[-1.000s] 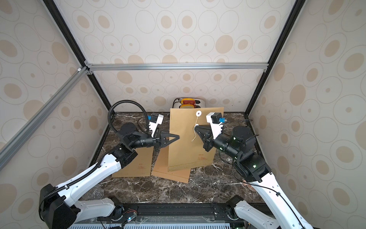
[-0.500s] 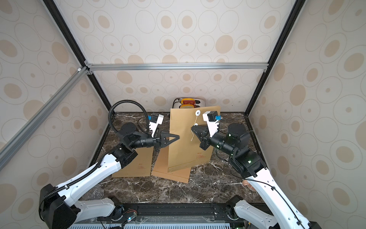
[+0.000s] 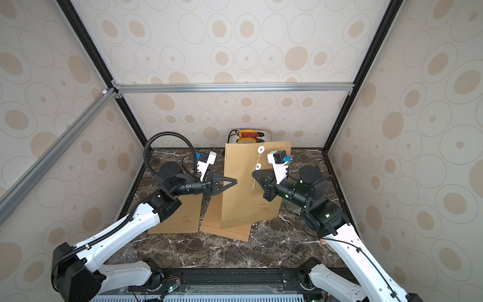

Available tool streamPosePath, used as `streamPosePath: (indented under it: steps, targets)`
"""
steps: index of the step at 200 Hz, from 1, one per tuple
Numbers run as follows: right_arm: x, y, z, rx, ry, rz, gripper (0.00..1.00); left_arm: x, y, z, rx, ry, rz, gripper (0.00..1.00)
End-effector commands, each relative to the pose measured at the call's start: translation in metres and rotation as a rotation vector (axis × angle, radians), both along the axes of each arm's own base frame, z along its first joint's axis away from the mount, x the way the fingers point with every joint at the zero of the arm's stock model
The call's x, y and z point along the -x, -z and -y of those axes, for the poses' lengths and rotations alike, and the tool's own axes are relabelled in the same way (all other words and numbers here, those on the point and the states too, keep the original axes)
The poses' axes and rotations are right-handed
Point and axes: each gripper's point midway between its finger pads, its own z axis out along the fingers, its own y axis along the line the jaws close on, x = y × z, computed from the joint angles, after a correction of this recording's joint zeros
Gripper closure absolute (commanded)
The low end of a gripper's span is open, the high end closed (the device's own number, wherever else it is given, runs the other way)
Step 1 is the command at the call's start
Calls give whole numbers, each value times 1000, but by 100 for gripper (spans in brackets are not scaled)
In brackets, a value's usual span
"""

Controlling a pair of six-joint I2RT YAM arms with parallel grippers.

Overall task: Close the mouth of the file bag
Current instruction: Close the file bag.

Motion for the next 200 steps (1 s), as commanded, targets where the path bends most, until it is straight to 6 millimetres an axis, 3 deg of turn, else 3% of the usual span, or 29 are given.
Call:
streamPosePath:
  steps: [1,68,127,151,172,200]
  targets:
    - [-3,7,4,17,39,-19,100,11,-18,-2,32,26,70,100]
    - [-9,21,25,78,156,-47,100,12,-20,-3,40,18,76,100]
    - [-1,44,64,191,294,-40,100,8,-18,-5,30,-16,73,100]
    - [10,56,79,249,316,-52,82,5,-15,-4,12,-30,44,100]
    - [15,67,98,284,371,-69,74,-6,-7,0,-27,-51,-32,100]
    - [9,89,123,351,448,-135,56,-21,3,14,-14,-35,-155,100]
